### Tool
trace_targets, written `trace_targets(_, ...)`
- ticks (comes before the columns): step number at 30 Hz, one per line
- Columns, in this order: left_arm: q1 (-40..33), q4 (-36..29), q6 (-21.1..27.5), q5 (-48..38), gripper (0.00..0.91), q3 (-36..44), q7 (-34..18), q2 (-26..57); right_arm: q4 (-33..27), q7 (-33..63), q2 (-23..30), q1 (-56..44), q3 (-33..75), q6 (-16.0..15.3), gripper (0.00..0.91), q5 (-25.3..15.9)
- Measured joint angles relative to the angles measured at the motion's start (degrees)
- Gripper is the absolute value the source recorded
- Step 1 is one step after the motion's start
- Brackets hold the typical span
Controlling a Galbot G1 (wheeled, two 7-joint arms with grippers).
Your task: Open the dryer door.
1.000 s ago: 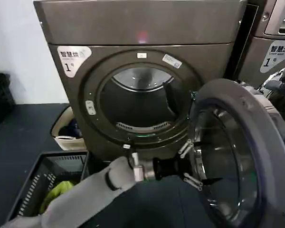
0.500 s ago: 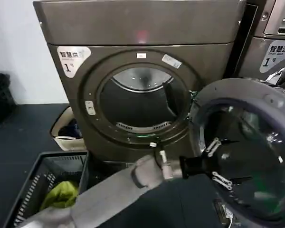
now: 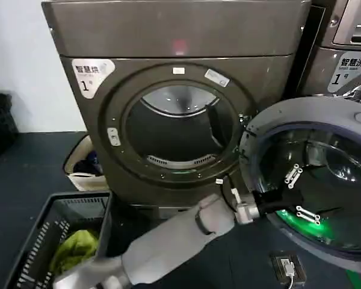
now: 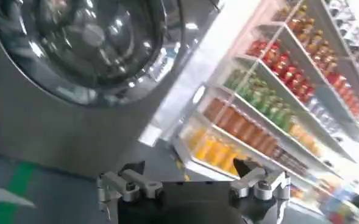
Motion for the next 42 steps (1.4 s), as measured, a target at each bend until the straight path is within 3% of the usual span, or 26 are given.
trace_targets(9, -0.07, 4.89, 2.32, 7.95, 0.907, 0.38, -5.70, -3.61, 13.25, 8.09, 11.07, -2.20, 2.14, -7.02, 0.907, -4.05)
trace_targets(17, -0.94, 8.15, 5.35, 9.27, 0.907, 0.27, -8.50, -6.01, 20.33, 10.38, 17.90, -2.52, 2.83, -9.23, 0.907, -6.04)
trace_targets(25, -2.10, 10.98, 9.54, 10.46, 0.907, 0.13, -13.13, -7.66, 22.57, 12.42, 20.80, -2.28, 3.36, -11.30, 0.907, -8.48)
trace_targets(31, -2.05, 11.35, 10.71, 10.33, 0.907, 0.02, -13.63, -7.66, 23.38, 20.47, 22.27, -1.76, 5.09, -17.92, 0.907, -14.10)
trace_targets(36, -2.03, 11.96, 10.88, 10.39, 0.907, -0.01, -13.68, -7.66, 23.36, 24.84, 23.52, -1.72, 6.74, -21.93, 0.907, -16.06)
trace_targets(42, -2.01, 11.96, 11.44, 9.94, 0.907, -0.49, -13.54, -7.66, 23.25, 25.78, 24.32, -1.69, 7.31, -22.78, 0.907, -16.52)
